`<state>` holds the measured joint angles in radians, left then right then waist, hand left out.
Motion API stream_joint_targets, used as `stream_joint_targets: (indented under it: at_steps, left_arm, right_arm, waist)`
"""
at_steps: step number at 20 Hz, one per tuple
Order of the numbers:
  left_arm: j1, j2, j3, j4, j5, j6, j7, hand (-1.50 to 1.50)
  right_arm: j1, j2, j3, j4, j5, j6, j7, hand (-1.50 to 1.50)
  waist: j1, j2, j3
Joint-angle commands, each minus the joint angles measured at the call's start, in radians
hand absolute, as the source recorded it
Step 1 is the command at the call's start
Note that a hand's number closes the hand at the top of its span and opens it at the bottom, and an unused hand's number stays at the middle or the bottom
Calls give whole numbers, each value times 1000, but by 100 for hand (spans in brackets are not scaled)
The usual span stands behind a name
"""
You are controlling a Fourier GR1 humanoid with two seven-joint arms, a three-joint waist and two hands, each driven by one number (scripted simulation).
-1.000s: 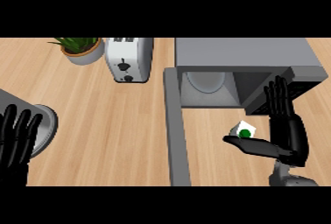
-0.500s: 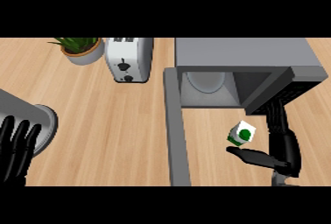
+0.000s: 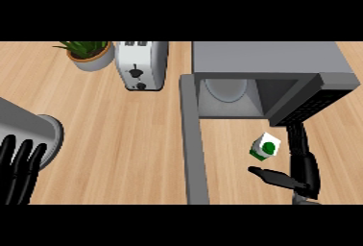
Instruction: Pick up the milk, place it into the microwave and close the microwave
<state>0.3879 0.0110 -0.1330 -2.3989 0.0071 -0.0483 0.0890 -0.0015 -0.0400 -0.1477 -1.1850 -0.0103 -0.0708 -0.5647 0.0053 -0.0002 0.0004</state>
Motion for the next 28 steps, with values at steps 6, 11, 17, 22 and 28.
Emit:
stream_joint_targets:
  at_steps: [6,11,17,22,28]
  left_arm:
    - [18,9,49,20,33,-25,-41,-150]
    - [-4,-3,19,36,-6,-13,-17,-150]
    - [18,7,74,71,50,-53,-112,-150]
    - [39,-10,7,-39,8,-11,-15,-150]
    - [36,-10,-10,-13,2,-13,-21,-150]
  right_arm:
    - [-158,-35,-71,374,-48,77,-204,-150]
    - [-231,-82,-134,632,-56,107,-396,-150]
    - [-346,-104,-152,896,-20,103,-529,-150]
    - [-324,-126,-59,845,94,5,-594,150]
    - [-322,-83,-65,842,50,223,-662,150]
  waist:
    - [3,1,0]
    - [5,2,1]
    - [17,6,1]
    - [21,5,2]
    - [9,4,2]
